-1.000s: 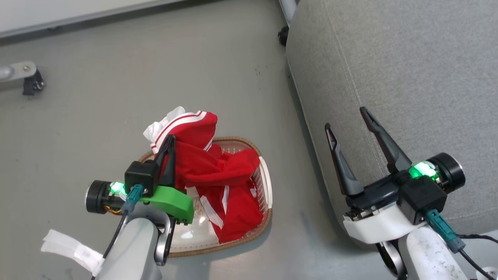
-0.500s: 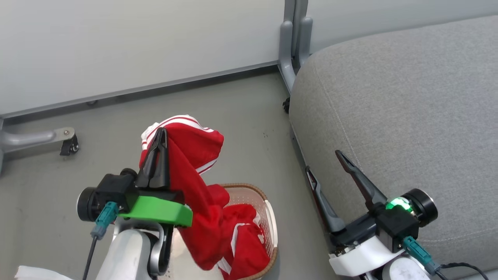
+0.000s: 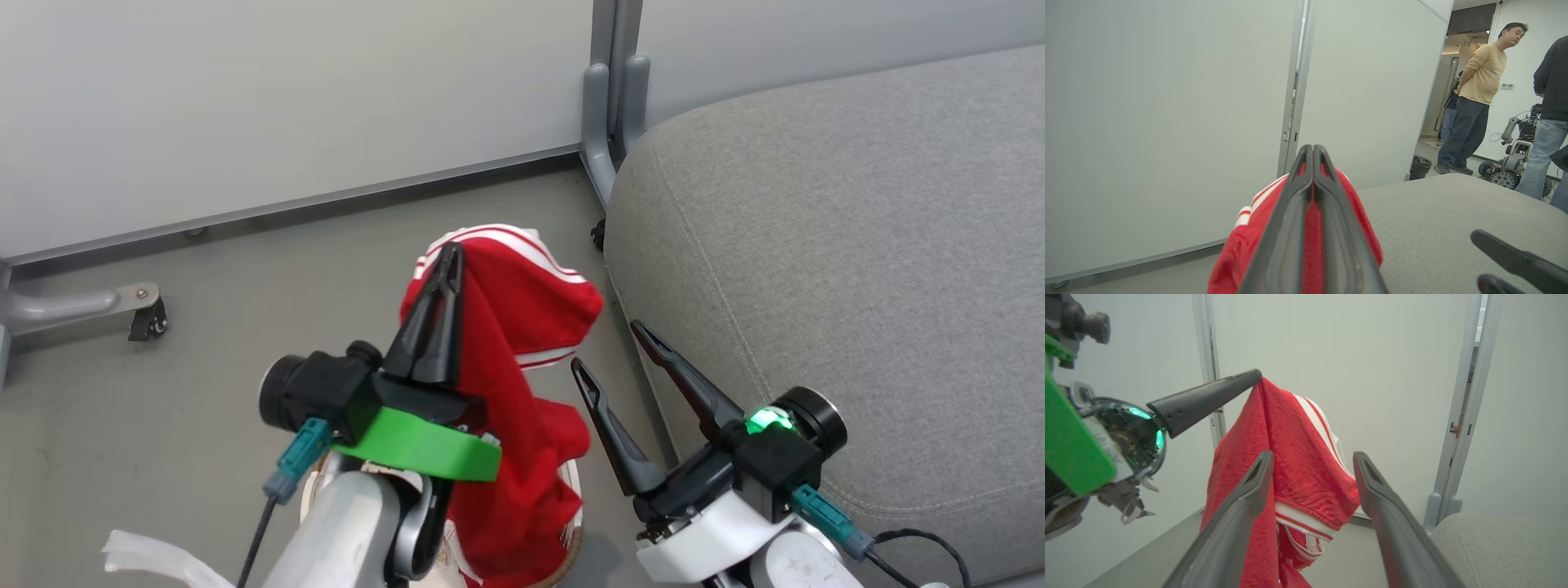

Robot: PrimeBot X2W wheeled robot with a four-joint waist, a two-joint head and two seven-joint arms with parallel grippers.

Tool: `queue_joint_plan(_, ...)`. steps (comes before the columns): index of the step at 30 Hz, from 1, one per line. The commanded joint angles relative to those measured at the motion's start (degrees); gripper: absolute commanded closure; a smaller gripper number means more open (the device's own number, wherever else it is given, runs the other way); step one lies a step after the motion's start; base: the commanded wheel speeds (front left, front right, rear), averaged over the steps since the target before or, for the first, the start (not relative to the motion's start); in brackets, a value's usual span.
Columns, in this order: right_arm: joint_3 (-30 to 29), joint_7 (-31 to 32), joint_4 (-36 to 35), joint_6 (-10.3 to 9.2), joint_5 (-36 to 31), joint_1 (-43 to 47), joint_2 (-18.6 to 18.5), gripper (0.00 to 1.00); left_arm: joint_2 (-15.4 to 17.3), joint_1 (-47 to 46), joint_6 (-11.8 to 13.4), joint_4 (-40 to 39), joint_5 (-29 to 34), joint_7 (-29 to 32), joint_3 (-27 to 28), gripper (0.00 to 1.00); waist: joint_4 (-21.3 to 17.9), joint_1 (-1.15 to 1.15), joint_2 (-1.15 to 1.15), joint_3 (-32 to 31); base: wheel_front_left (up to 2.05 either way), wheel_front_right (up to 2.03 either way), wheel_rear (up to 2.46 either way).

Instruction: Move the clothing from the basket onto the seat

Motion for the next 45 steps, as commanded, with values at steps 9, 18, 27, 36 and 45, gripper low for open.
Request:
queue_joint_plan(9, 0.5, -0.2, 3.3, -0.02, 1.6, -4.9, 1.1, 0.0, 0.1, -6.9, 2.0, -0.5, -5.4, 0.6, -11.6, 1.0, 0.0, 0.01, 0.0, 0.7, 0.0, 0.0, 0.0)
queue_joint_plan(18, -0.1, -0.2, 8.1, -0.02, 2.3, -6.1, 1.5, 0.0, 0.1, -11.2, 3.8, 0.0, -8.6, 0.7, -18.8, 1.0, 0.0, 0.01, 0.0, 0.0, 0.0, 0.0, 0.0)
queue_joint_plan(27, 0.7, -0.2, 11.4, -0.02, 2.4, -5.7, 1.7, 1.0, 0.4, -12.1, 5.3, 1.3, -8.9, 0.4, -20.1, 1.0, 0.3, 0.01, 0.0, -0.7, 0.0, 0.0, 0.0)
queue_joint_plan(36, 0.6, -0.2, 10.4, -0.02, 2.4, -5.4, 1.7, 1.0, 1.4, -11.2, 4.3, 5.5, -8.5, 0.0, -19.4, 0.93, 0.4, 0.01, 0.0, -0.2, 0.0, 0.0, 0.0)
queue_joint_plan(45, -0.2, -0.2, 10.0, -0.02, 2.7, -5.3, 1.7, 1.0, 1.1, -11.0, 4.3, 7.2, -8.1, 0.0, -18.5, 0.0, 0.5, 0.01, 0.0, 0.1, 0.0, 0.0, 0.0)
